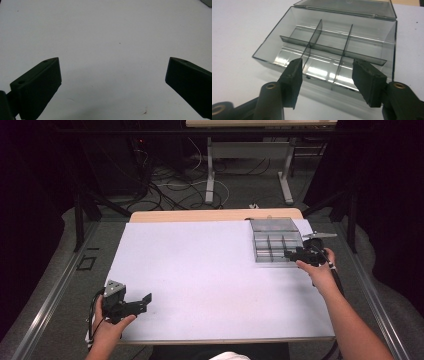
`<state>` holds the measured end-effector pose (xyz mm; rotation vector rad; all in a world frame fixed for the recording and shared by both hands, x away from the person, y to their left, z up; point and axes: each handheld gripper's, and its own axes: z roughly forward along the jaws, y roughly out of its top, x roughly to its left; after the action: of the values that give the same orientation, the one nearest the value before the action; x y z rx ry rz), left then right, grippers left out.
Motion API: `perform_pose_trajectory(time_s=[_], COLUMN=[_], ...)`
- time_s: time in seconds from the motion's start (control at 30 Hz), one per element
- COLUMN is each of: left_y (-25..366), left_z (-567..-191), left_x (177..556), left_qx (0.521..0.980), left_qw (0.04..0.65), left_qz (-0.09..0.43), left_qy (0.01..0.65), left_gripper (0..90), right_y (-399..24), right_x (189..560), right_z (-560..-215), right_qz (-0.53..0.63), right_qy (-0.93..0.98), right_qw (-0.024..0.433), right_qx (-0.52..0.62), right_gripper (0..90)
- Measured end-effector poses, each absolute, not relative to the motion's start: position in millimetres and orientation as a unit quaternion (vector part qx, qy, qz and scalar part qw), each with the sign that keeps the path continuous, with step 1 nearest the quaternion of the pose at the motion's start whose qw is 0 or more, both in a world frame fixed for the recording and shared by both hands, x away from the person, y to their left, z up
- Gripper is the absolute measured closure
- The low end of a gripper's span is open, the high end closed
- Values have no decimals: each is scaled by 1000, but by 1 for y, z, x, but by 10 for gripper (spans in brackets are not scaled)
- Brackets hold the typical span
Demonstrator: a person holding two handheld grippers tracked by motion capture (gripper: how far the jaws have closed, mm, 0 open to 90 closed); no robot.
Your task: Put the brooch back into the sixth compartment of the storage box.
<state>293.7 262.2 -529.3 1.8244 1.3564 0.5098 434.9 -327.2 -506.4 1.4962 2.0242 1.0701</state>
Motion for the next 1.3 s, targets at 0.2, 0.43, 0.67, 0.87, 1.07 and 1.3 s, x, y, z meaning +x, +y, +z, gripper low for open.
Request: perform_pose_trajectory(time_s=[0.2,0.43,0.67,0.87,1.07,1.3], left_y=[262,262,262,262,262,261], left_z=[-529,-529,-529,-530,-529,-530], left_x=[294,294,294,294,294,294], left_qx=[719,721,720,722,722,721], left_qw=[395,393,394,392,392,394], left_qz=[201,200,201,200,200,201], left_qy=[535,535,535,534,534,534], left_gripper=[4,4,4,4,4,4], right_y=[-319,-309,-303,-301,-302,-308], right_x=[423,408,388,369,355,338], right_z=[-499,-496,-496,-498,-501,-510], right_qz=[385,391,396,401,392,398], right_qy=[737,745,748,751,760,754], right_qw=[196,187,188,186,193,183], right_qx=[520,506,497,491,481,489], right_gripper=[313,205,152,116,25,1])
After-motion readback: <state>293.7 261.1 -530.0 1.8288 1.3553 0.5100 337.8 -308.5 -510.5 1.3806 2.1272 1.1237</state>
